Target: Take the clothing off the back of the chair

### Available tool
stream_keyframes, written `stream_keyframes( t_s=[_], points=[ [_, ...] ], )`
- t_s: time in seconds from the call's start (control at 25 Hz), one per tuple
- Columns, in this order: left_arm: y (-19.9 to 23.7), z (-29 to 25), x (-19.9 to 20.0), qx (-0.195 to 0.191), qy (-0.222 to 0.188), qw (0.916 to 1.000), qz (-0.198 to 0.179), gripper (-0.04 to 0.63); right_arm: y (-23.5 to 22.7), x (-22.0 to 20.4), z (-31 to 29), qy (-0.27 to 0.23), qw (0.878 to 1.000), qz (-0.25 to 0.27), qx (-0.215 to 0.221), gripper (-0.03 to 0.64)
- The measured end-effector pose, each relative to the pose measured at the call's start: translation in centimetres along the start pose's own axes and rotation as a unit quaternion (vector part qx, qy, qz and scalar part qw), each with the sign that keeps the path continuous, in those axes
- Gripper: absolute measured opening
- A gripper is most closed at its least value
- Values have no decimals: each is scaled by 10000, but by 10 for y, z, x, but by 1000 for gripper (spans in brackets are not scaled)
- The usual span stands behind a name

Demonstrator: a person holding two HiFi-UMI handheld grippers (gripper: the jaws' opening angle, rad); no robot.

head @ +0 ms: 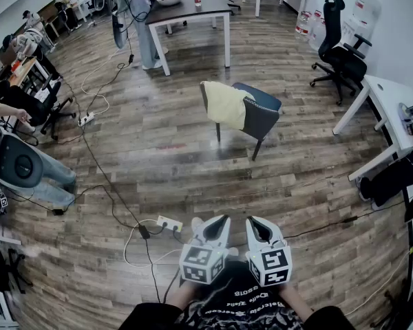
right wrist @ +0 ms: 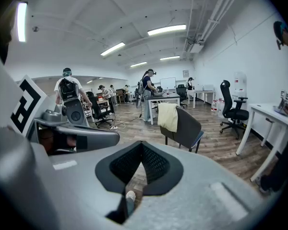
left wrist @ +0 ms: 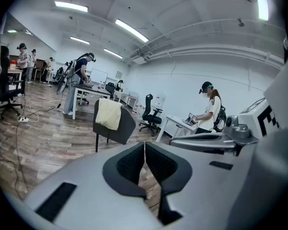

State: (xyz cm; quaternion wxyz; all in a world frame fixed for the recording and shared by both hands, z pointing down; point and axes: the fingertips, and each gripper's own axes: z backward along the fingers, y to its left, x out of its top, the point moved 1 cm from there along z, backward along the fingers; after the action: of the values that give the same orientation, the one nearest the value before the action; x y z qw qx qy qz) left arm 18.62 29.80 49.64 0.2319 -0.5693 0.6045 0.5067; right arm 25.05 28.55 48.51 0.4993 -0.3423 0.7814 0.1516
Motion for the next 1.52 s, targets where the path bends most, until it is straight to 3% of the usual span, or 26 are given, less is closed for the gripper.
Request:
stream_keyframes(
  t_s=[0.44,0.84,1.12,1.52],
  points=[
    [3,-21,10,4,34,10000,22,15,-26,9,-8,-66,9994,-276,-203,5],
    [20,-43,15,-112,254,9996,110,15,-30,10,-29,95,9991,-409,-111,5],
    [37,-71,30,-370,424,9984,56,15,-47,18,-60,230,9968,-742,-167,5],
    [84,-109,64,-825,604,9947,-62,15,-47,44,-122,338,9955,-817,-343,6]
  ],
)
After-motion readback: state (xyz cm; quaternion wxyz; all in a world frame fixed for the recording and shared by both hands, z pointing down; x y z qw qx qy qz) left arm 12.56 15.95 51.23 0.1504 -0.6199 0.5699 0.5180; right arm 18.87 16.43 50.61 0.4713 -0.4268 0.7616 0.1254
